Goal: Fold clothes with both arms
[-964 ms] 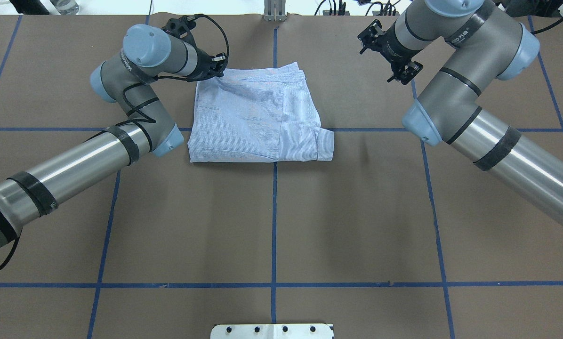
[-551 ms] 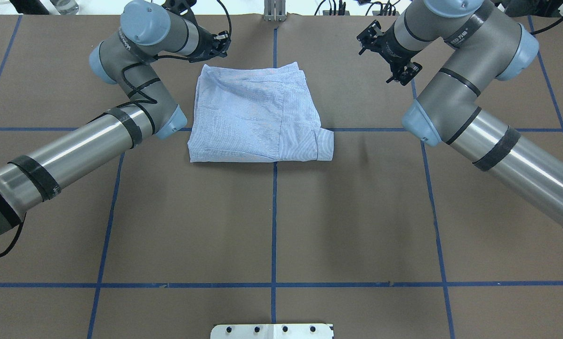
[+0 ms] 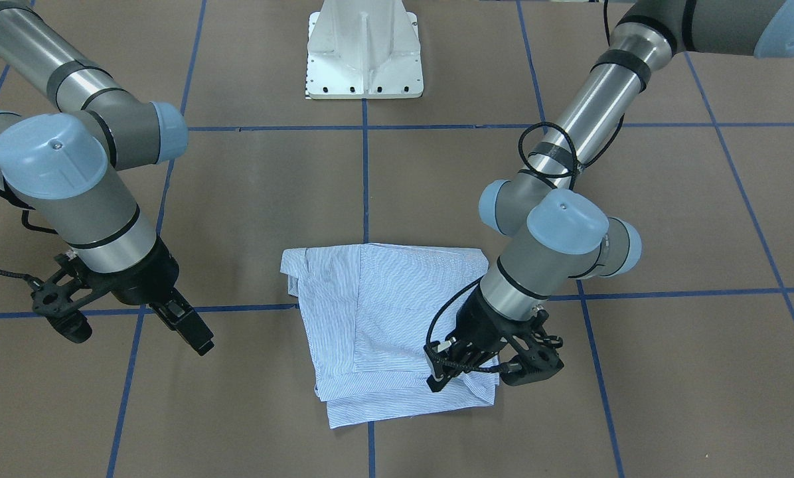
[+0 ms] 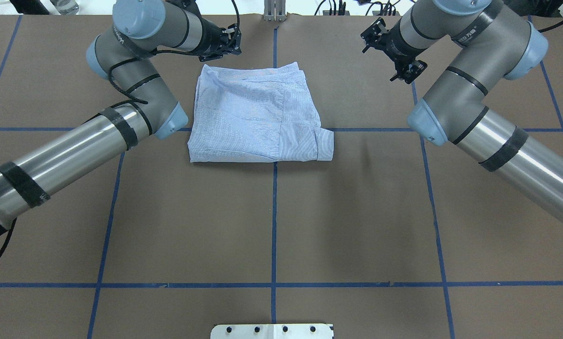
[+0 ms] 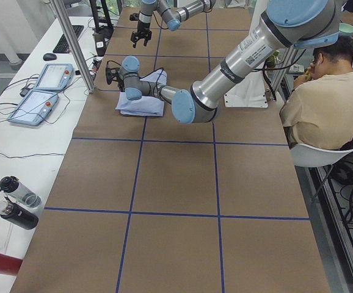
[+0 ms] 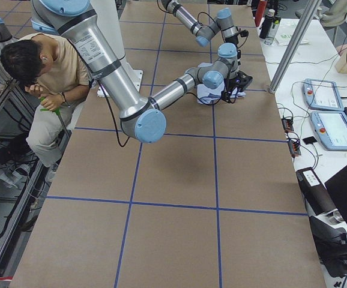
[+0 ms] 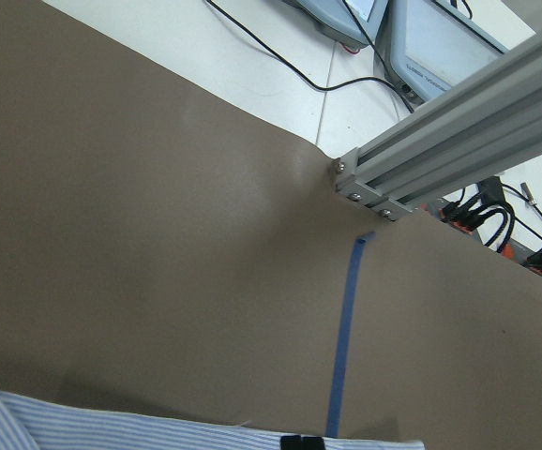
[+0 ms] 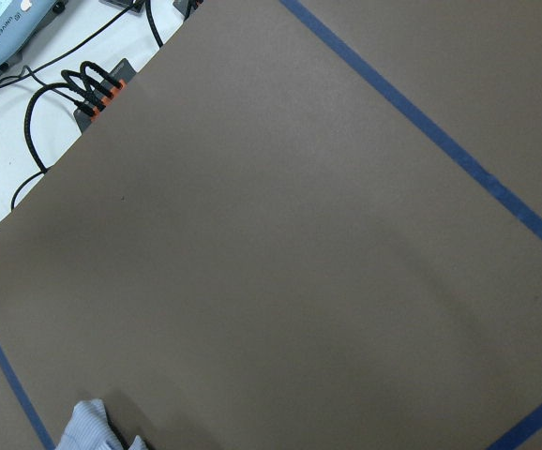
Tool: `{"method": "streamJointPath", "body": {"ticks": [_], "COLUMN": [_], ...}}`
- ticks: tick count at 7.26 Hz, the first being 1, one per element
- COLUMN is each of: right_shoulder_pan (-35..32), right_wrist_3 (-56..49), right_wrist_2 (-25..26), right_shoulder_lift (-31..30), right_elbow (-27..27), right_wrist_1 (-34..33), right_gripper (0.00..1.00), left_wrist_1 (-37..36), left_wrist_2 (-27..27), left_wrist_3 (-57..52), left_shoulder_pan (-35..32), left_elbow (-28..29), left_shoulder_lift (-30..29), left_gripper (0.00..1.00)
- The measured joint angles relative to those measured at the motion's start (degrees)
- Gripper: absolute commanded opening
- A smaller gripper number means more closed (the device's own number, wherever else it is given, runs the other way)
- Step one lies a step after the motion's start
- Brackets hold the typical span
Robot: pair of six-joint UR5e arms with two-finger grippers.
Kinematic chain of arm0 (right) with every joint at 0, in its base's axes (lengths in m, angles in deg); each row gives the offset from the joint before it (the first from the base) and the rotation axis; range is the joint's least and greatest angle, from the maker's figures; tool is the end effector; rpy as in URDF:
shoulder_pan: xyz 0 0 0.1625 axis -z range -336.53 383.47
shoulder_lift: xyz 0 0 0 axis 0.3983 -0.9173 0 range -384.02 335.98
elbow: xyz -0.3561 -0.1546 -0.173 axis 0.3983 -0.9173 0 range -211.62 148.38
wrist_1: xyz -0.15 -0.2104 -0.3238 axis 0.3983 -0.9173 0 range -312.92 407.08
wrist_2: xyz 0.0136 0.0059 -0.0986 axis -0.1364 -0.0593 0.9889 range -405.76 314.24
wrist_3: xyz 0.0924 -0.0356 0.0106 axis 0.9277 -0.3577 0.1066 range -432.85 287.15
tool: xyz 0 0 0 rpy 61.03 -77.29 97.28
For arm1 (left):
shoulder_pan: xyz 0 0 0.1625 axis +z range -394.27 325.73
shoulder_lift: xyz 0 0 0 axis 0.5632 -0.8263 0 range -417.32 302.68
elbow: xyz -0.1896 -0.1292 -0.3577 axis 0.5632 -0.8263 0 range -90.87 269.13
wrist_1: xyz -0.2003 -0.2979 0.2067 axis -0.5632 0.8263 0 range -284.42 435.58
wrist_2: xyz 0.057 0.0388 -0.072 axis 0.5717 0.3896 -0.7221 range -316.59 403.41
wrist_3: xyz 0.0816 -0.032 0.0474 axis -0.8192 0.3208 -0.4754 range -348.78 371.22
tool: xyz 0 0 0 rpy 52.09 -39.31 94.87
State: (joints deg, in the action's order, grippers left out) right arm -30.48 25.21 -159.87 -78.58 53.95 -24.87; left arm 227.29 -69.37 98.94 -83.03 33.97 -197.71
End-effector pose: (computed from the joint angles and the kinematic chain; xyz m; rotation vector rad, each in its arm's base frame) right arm -0.3469 -0.6339 0.2910 -0.0357 -0.9582 0.8213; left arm 0.4672 -0.6766 0.2514 0.2716 1.3510 -0.4123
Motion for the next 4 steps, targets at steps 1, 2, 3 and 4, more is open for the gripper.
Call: {"method": "streamJointPath", "body": {"ticks": [1, 2, 3, 4], "right_shoulder_pan": [-1.64, -4.02, -6.49, -9.17], "right_wrist_3": [-2.27, -5.71, -9.70, -14.87], "right_wrist_2": [-1.88, -4.47, -6.70, -8.97], "right_shoulder_lift": [-1.53, -3.15, -4.96, -7.46], "right_elbow": [1.37, 2.20, 2.73, 3.58], "right_wrist_1": [-0.07, -0.10, -0.11, -0.28], "right_gripper": [1.00, 1.00, 1.00, 1.00], "left_wrist_1": [-0.95, -3.14, -5.03, -5.87], "left_wrist_2": [-3.22, -5.82, -8.85, -11.90], "left_wrist_3": [-0.11, -1.10, -5.09, -11.80], "left_shoulder_pan": [-0.66, -2.35, -4.68, -7.42], "left_elbow": [-8.05, -15.36, -21.93, -27.84], "left_shoulder_lift": [5.56, 10.67, 16.13, 22.60], "left_gripper": [0.66, 0.85, 0.98, 0.99]}}
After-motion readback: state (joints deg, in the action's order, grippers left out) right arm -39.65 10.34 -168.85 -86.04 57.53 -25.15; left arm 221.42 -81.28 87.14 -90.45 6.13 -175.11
